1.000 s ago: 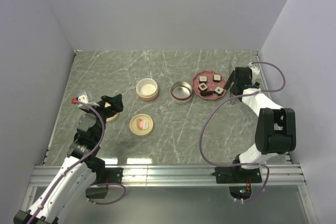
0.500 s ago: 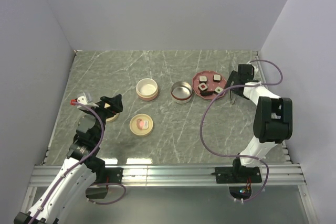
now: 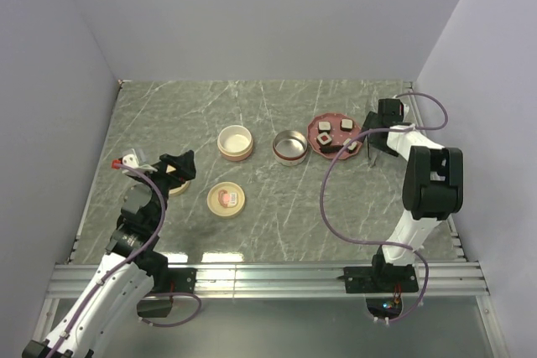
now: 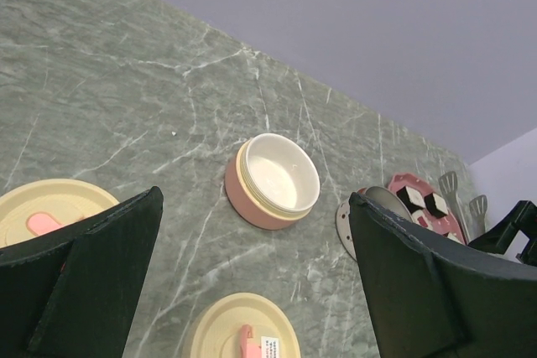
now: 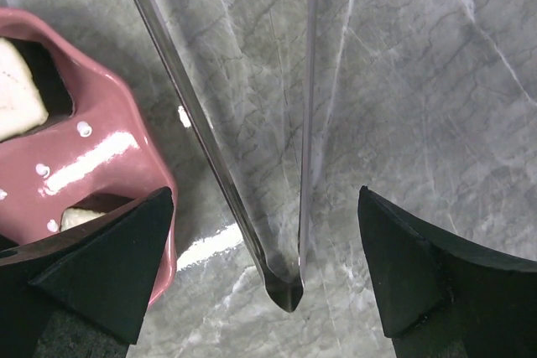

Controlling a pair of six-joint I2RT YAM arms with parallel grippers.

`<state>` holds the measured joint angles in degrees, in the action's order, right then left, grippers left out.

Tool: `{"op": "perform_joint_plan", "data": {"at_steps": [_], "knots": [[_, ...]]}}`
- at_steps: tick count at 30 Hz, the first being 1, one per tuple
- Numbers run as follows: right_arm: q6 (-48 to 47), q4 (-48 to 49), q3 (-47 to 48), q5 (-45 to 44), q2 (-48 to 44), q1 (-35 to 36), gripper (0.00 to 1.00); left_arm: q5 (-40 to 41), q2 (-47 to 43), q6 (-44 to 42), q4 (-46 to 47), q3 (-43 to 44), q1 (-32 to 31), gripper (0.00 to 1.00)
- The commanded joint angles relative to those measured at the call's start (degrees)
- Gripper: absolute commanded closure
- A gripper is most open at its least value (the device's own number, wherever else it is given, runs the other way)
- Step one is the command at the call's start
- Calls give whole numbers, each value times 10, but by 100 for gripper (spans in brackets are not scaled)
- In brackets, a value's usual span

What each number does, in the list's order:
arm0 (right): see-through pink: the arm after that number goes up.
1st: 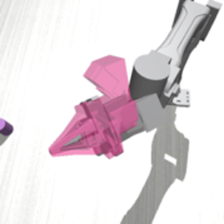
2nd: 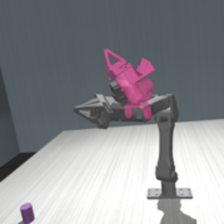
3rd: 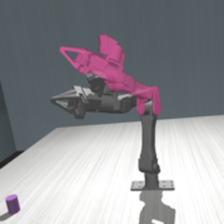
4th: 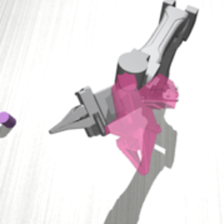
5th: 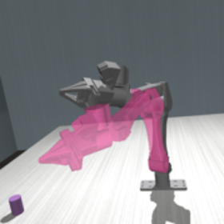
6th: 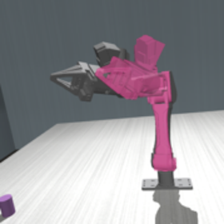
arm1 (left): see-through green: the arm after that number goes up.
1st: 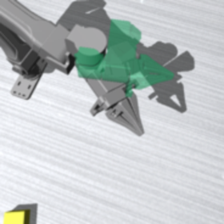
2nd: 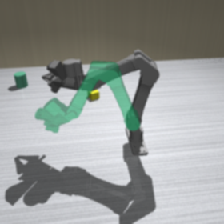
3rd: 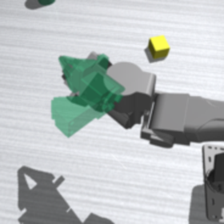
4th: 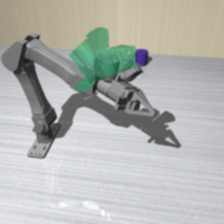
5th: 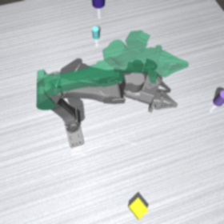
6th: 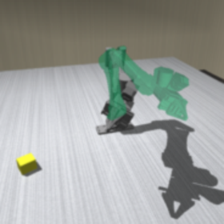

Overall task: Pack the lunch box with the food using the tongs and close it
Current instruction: Grab the clamp with the right arm

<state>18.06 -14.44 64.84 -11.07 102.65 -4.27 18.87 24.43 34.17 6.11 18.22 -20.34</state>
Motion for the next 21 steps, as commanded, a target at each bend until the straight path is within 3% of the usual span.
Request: {"op": "perform_joint_plan", "data": {"at_steps": [1,18,21], "knots": [[-8,-11,33,-18,10,-1,3,-8,-9,5,8,-3,-1,0],[-21,-54,94,-30,62,-14,5,-9,-9,5,10,-6,-1,0],[-29,-50,96,-8,62,-14,12,-9,-10,5,10,-6,-1,0]]}}
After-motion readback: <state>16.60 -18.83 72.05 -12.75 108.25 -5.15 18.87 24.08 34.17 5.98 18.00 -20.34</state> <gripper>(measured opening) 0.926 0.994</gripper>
